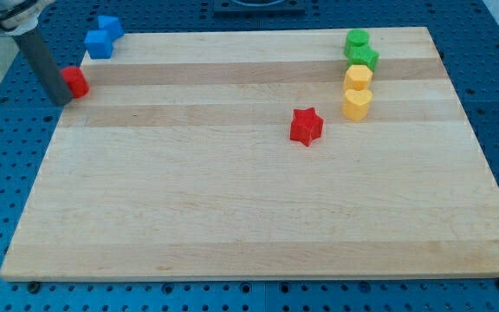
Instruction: Move the red star closer to the red circle
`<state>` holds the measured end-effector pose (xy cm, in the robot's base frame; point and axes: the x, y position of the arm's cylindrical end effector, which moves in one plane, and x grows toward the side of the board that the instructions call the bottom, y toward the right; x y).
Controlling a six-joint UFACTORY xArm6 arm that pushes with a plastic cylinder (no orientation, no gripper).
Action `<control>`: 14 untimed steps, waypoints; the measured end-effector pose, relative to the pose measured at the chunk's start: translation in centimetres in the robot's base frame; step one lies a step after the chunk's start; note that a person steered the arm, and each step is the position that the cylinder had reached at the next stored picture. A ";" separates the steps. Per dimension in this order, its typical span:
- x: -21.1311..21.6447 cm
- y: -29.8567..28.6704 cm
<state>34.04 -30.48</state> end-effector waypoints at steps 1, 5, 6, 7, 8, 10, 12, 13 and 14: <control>-2.4 0.5; 4.2 31.8; 4.1 39.6; 6.6 41.4; 8.7 38.8; 9.5 21.8; 10.1 11.5; 5.2 8.8; 1.9 7.1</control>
<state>35.92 -23.35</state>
